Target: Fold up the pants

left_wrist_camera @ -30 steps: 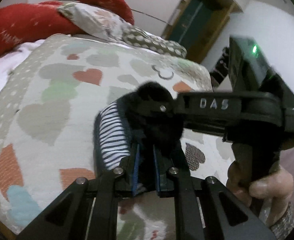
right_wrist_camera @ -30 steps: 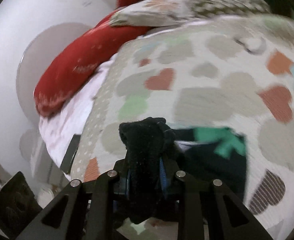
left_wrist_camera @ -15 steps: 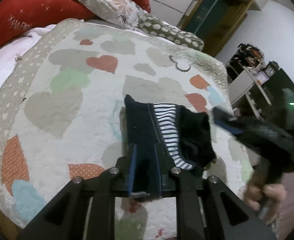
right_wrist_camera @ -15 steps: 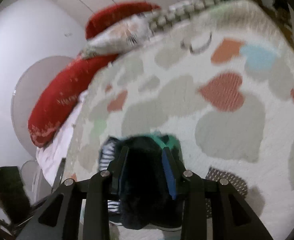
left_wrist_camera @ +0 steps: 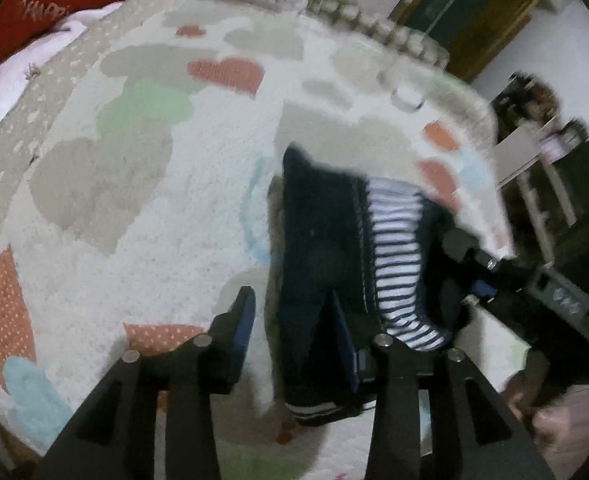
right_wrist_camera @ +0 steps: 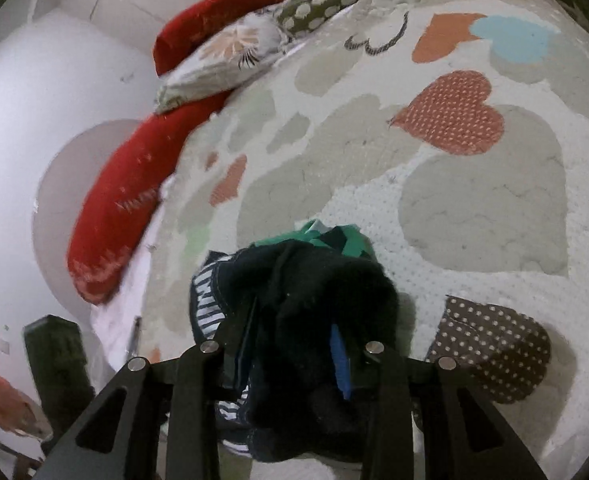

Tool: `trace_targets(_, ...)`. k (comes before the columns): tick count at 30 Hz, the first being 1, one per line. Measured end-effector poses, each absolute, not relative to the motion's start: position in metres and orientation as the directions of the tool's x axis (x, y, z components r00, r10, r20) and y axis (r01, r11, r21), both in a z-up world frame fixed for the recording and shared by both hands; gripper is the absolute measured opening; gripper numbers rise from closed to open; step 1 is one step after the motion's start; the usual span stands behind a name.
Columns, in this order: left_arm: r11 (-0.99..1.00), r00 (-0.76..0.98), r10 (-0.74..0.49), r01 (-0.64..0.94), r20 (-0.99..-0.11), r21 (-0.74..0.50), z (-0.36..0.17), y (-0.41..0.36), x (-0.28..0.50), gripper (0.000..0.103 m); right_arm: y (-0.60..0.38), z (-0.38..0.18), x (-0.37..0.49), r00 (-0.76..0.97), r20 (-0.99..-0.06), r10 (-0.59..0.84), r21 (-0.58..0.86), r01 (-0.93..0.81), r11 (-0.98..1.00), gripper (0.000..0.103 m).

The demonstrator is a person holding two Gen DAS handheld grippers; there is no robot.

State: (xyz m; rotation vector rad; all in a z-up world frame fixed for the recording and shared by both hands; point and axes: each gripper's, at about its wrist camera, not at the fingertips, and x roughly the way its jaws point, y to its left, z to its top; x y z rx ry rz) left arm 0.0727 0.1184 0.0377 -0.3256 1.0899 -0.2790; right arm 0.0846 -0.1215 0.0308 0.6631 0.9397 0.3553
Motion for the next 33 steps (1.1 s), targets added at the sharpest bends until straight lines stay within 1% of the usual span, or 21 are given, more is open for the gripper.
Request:
trace_targets(1, 0.91, 0.456, -0.393, 0.066, -0.798, -0.41, 0.042, 0.124, 0.072, 0.046, -0.125, 0.034, 0.083, 0.565, -0.622, 0.542, 0.656, -0.003, 0.755, 0.06)
trace_targets(2, 0.901, 0.471, -0.408, 0.067, -0.782, -0.429, 0.045, 0.129, 0.072, 0.057, -0.13, 0.039, 0.08, 0.587, -0.614, 0.529, 0.646, -0.013, 0.764, 0.069)
trace_targets(3, 0.891, 0.48, -0.423, 0.065, -0.769, -0.45, 0.045, 0.134, 0.074, 0.061, -0.134, 0.043, 0.077, 0.607, -0.603, 0.518, 0.637, -0.024, 0.771, 0.079)
trace_targets(4, 0.884, 0.479, -0.432, 0.059, -0.764, -0.463, 0.044, 0.136, 0.077, 0.066, -0.137, 0.045, 0.075, 0.624, -0.594, 0.508, 0.629, -0.034, 0.777, 0.082)
trace_targets(7, 0.833, 0.417, -0.526, 0.075, -0.742, -0.548, 0.03, 0.132, 0.091, 0.07, -0.139, 0.036, 0.082, 0.603, -0.603, 0.522, 0.635, -0.034, 0.772, 0.082)
trace_targets(9, 0.819, 0.375, -0.554, 0.087, -0.743, -0.567, 0.021, 0.121, 0.1, 0.07, -0.135, 0.02, 0.092, 0.563, -0.605, 0.563, 0.665, -0.032, 0.746, 0.082)
trace_targets(10, 0.814, 0.36, -0.566, 0.103, -0.741, -0.572, 0.017, 0.113, 0.104, 0.07, -0.132, 0.014, 0.095, 0.552, -0.605, 0.574, 0.672, -0.033, 0.74, 0.079)
trace_targets(11, 0.81, 0.346, -0.576, 0.117, -0.741, -0.575, 0.016, 0.107, 0.107, 0.067, -0.128, 0.006, 0.1, 0.535, -0.596, 0.599, 0.69, -0.041, 0.722, 0.074)
trace_targets(12, 0.807, 0.33, -0.583, 0.129, -0.742, -0.577, 0.014, 0.1, 0.109, 0.061, -0.125, 0.003, 0.101, 0.526, -0.587, 0.616, 0.703, -0.047, 0.71, 0.064)
trace_targets(13, 0.813, 0.327, -0.576, 0.133, -0.749, -0.567, 0.016, 0.094, 0.111, 0.051, -0.122, 0.002, 0.103, 0.521, -0.588, 0.619, 0.704, -0.048, 0.709, 0.056)
trace_targets(15, 0.816, 0.343, -0.571, 0.139, -0.746, -0.561, 0.023, 0.091, 0.117, 0.045, -0.122, 0.006, 0.106, 0.523, -0.577, 0.628, 0.711, -0.058, 0.701, 0.044)
trace_targets(16, 0.815, 0.351, -0.572, 0.14, -0.741, -0.563, 0.027, 0.092, 0.12, 0.042, -0.123, 0.01, 0.107, 0.525, -0.569, 0.633, 0.717, -0.062, 0.695, 0.042)
trace_targets(17, 0.815, 0.366, -0.571, 0.141, -0.735, -0.562, 0.033, 0.093, 0.124, 0.041, -0.125, 0.015, 0.11, 0.532, -0.56, 0.635, 0.719, -0.069, 0.692, 0.041)
trace_targets(21, 0.825, 0.408, -0.551, 0.131, -0.728, -0.55, 0.053, 0.097, 0.153, 0.041, -0.125, 0.04, 0.133, 0.556, -0.54, 0.632, 0.711, -0.1, 0.696, 0.041)
trace_targets(23, 0.848, 0.429, -0.511, 0.107, -0.745, -0.519, 0.057, 0.097, 0.171, 0.043, -0.123, 0.047, 0.149, 0.569, -0.537, 0.622, 0.706, -0.1, 0.701, 0.044)
trace_targets(24, 0.871, 0.439, -0.468, 0.084, -0.767, -0.484, 0.055, 0.098, 0.18, 0.043, -0.123, 0.047, 0.156, 0.572, -0.54, 0.617, 0.704, -0.094, 0.704, 0.05)
trace_targets(25, 0.884, 0.441, -0.441, 0.066, -0.782, -0.462, 0.053, 0.1, 0.185, 0.043, -0.122, 0.044, 0.166, 0.573, -0.553, 0.605, 0.699, -0.076, 0.711, 0.058)
trace_targets(26, 0.891, 0.436, -0.424, 0.047, -0.794, -0.451, 0.05, 0.104, 0.191, 0.043, -0.124, 0.038, 0.178, 0.567, -0.587, 0.577, 0.682, -0.038, 0.731, 0.061)
trace_targets(28, 0.866, 0.432, -0.464, 0.038, -0.773, -0.498, 0.051, 0.116, 0.192, 0.043, -0.13, 0.03, 0.188, 0.569, -0.638, 0.519, 0.649, 0.035, 0.76, 0.063)
trace_targets(29, 0.857, 0.443, -0.477, 0.044, -0.759, -0.513, 0.054, 0.122, 0.188, 0.043, -0.135, 0.031, 0.188, 0.572, -0.639, 0.515, 0.654, 0.051, 0.754, 0.063)
trace_targets(33, 0.873, 0.501, -0.447, 0.066, -0.741, -0.483, 0.069, 0.131, 0.167, 0.043, -0.165, 0.057, 0.161, 0.68, -0.524, 0.512, 0.711, 0.019, 0.703, 0.063)
